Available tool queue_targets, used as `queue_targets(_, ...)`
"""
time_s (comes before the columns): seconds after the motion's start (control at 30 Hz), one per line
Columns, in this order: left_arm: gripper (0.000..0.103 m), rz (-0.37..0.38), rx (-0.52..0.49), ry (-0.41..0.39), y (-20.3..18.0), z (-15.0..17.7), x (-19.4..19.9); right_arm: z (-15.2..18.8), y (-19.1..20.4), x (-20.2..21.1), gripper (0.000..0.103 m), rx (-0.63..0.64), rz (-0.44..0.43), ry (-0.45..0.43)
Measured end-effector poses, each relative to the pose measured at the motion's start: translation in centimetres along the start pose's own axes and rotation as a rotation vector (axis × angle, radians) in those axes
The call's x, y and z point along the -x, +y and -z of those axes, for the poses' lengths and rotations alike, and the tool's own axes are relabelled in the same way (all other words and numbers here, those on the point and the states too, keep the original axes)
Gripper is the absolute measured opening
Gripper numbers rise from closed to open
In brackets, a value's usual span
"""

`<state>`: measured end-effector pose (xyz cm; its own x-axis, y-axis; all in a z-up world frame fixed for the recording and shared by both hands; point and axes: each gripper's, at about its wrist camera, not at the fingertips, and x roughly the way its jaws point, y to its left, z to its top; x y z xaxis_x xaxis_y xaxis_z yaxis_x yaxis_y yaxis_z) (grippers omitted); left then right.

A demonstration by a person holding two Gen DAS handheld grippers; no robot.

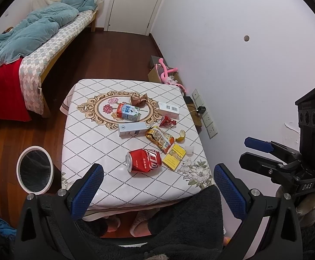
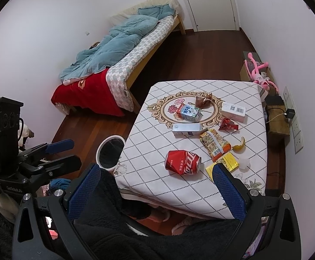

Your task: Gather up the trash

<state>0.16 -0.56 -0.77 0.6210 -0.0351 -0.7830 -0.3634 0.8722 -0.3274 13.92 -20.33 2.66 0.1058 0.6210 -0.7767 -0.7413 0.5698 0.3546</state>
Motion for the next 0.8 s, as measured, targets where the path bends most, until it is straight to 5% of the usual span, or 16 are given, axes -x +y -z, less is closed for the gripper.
queue_targets(0.8, 0.103, 0.008, -0.007, -0.007, -0.02, 0.18, 0.52, -0.49, 0.0, 0.43, 0.103, 0.007, 0.004, -0.002)
